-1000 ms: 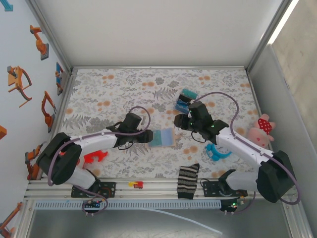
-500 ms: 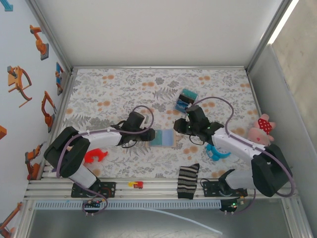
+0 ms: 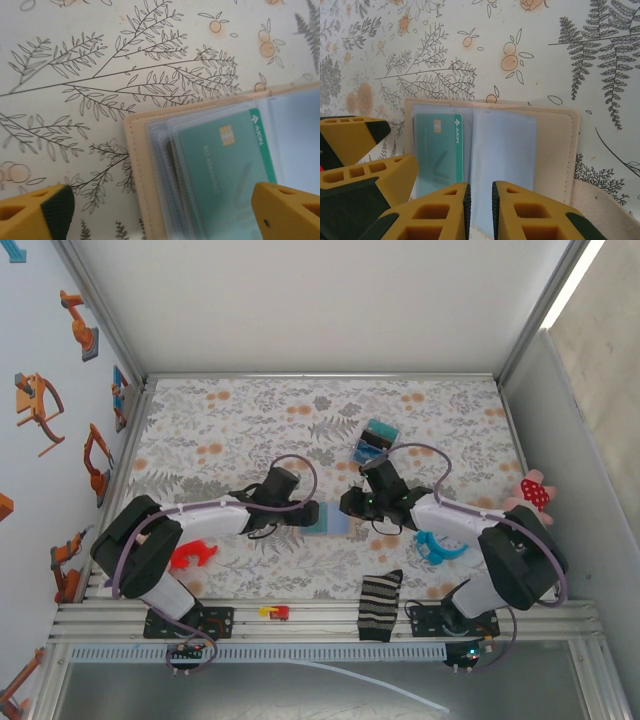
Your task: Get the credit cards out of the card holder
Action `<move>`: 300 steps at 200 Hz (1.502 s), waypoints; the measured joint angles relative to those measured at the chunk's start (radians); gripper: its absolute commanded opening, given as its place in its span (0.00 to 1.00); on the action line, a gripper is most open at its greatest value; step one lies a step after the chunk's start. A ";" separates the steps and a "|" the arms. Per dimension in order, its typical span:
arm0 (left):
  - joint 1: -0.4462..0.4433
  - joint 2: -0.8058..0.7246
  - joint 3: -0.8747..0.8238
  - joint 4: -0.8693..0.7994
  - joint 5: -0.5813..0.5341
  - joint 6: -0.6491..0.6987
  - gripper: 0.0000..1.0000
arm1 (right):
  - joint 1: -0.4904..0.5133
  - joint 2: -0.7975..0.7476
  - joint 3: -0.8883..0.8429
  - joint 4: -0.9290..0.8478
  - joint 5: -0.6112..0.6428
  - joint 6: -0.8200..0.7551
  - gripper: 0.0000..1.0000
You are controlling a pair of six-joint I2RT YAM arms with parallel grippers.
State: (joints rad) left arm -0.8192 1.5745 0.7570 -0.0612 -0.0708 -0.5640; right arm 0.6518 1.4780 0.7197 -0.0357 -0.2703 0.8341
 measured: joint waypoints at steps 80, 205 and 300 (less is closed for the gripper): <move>-0.024 -0.047 0.007 -0.109 -0.195 -0.030 0.97 | 0.023 0.054 0.019 0.003 -0.015 0.008 0.17; -0.024 -0.003 0.008 -0.134 -0.159 -0.029 0.97 | 0.047 0.169 0.088 -0.001 -0.060 0.008 0.19; -0.024 0.024 0.033 -0.139 -0.137 -0.032 0.97 | 0.048 0.212 0.094 0.027 -0.105 0.008 0.16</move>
State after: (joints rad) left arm -0.8436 1.5990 0.7898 -0.2001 -0.2081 -0.5957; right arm 0.6994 1.6897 0.8139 -0.0086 -0.3748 0.8421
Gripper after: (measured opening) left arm 0.970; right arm 0.162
